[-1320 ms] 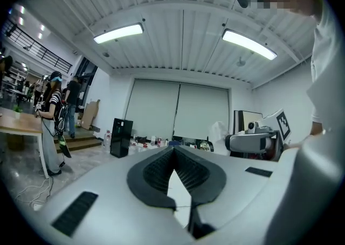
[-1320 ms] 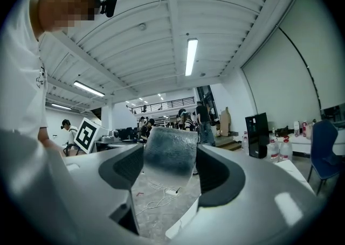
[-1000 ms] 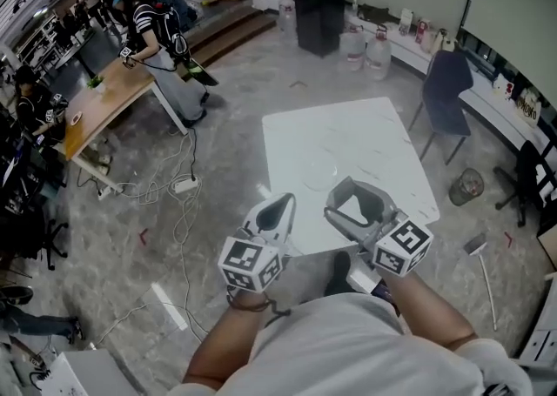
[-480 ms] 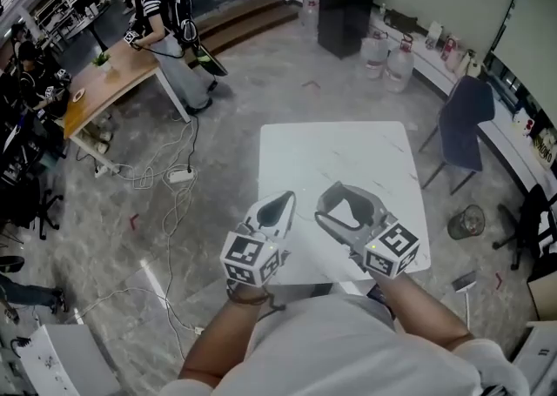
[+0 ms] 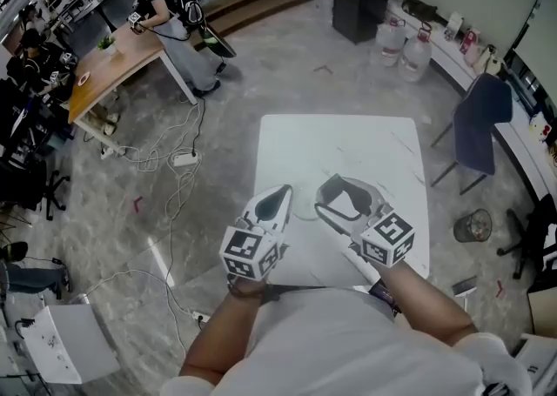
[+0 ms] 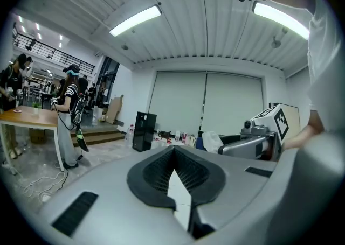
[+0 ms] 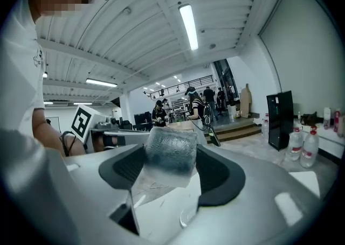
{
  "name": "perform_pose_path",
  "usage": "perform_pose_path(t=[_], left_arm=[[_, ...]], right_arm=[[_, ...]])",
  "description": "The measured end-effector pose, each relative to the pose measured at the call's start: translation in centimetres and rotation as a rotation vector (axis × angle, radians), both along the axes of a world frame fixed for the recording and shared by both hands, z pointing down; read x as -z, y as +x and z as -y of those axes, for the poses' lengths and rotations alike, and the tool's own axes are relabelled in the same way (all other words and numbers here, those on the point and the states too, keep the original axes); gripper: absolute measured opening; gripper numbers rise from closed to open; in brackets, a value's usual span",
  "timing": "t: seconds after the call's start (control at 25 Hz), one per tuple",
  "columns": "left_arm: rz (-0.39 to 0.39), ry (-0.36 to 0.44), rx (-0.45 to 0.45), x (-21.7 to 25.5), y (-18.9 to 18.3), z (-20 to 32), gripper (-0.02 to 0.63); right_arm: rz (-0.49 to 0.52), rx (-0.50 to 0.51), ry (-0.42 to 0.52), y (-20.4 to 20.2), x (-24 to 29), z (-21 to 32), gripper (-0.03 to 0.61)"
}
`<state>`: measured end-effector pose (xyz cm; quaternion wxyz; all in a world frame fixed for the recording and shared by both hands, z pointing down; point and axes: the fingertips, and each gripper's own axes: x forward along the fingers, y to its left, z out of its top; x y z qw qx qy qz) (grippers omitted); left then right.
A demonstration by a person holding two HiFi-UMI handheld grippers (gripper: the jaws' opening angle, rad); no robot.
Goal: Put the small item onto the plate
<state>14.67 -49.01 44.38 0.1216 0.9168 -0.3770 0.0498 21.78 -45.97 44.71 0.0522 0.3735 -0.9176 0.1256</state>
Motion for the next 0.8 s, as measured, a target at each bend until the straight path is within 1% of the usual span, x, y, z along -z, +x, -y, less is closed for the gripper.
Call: perform_pose_path(t=[0.2,0.32,0.6,0.8], left_arm=[[0.0,-0.03,0.012,-1.7,0.3,1.8,0.006],[-0.005,-0.054,0.009,-3.1,0.3,2.6,0.006],[-0.014,-0.079,0.024,-6.0,0.5,5.5,0.006],[-0.016,-0.106,0.031,-8.2,-0.4,7.1,0.006]], right_arm=[[-0.06,0.014,-0.048,0.5,-3.3,1.9,0.295],[-0.084,0.018,-0.078,0.1,-5.2,3.0,0.295],[-0.145,0.038,-0.142,-0.4,-9.9,5.6,0.295],[-0.22,0.057,-0.197,-1.2,-14.3,7.9,0.295]])
